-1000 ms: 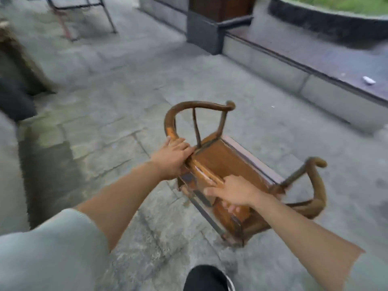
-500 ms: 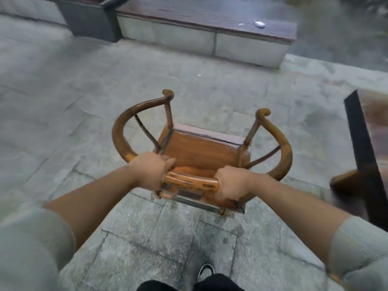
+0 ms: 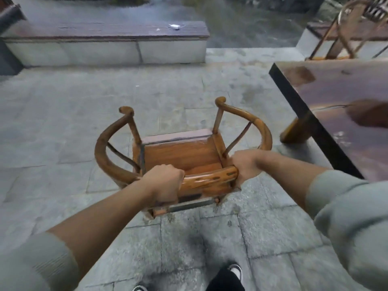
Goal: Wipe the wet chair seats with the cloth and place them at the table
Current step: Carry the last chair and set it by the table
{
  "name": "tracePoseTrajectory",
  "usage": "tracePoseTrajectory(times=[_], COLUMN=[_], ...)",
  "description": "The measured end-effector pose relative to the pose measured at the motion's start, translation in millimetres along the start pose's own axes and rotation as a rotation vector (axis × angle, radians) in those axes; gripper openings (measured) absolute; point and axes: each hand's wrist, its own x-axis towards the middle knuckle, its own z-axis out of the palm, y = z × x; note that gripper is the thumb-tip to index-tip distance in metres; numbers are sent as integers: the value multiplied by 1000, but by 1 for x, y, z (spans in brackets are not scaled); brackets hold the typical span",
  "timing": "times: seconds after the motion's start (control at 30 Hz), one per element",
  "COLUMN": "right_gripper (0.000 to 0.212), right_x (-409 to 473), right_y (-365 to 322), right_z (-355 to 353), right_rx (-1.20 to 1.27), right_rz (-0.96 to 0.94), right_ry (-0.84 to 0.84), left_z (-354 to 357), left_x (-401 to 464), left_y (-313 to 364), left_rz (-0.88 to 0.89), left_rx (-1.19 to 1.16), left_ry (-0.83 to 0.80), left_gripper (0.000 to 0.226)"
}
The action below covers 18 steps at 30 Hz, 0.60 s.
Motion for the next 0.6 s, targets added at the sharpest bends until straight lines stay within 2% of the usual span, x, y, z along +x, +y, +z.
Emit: tracePoseTrajectory(times=[0.07,0.23,0.43,0.6], right_gripper=[34,36,24,27], right_x=[-1,-6,-4,4], right_y=[-2,1,1,4], right_z=[0,0,-1,-1], right_rx=[-1,-28,-23,14], right_rz=[4,-41,-138,-150], right_ry=[28,76,112,108], left_z=[-3,7,24,34], left_x=[-4,-1,1,2], left_y=[1,7,3,-12], left_rz=[-22,-126,-145,-55], left_rx=[5,97,155,265], left_ry=[-28,29,221,367], left_gripper=[28,39,20,23])
